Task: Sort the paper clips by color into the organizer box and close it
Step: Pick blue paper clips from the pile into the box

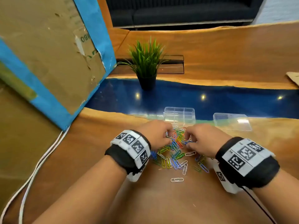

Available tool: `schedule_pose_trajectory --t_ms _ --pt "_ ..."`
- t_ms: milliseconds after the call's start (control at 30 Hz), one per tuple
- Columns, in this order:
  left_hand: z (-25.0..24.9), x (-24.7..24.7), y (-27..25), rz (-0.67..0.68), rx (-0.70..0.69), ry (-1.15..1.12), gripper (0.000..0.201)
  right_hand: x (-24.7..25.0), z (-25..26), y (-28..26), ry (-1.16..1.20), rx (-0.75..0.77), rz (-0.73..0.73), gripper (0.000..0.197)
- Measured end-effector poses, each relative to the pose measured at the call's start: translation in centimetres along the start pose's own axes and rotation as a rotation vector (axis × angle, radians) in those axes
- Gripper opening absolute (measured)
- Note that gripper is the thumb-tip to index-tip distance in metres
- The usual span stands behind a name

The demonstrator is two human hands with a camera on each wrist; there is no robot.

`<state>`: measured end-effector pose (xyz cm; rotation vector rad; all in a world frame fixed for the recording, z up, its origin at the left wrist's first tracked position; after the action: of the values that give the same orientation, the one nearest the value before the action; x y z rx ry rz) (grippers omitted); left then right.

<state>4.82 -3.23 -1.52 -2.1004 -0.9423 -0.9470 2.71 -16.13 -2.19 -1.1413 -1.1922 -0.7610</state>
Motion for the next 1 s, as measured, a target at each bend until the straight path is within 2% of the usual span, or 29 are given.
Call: schedule_pose_trajectory --t_ms 233,367,733,1000 --pt "2.3 -1.3 0.4 0.085 0.079 0.074 0.025 -1.3 -0.9 1.3 0.082 -0.043 0.061 0.014" --pt "2.2 -1.0 0.4 0.056 0.089 0.062 0.021 -0.3 -0.4 1.0 0.062 -0.055 0.027 0.010" --pt "1.5 -0.3 1.2 0.007 0.101 0.064 0.014 0.1 1.0 2.3 0.019 -0.077 0.052 0.006" --pt "1.9 -0.6 1.5 0.020 0.165 0.070 0.016 -0.6 0.1 2.1 -0.021 -0.081 0.074 0.017"
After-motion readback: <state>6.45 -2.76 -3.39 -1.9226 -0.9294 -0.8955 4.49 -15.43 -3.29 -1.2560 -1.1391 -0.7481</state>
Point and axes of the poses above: each hand's wrist, its own y-axis towards the middle knuckle, its own x-axis out of the back of the hand, z = x × y, the point moved 6 cm from there along y, towards the middle knuckle, and after that the axes turned 13 degrees about -y, right-handed, at the moved point
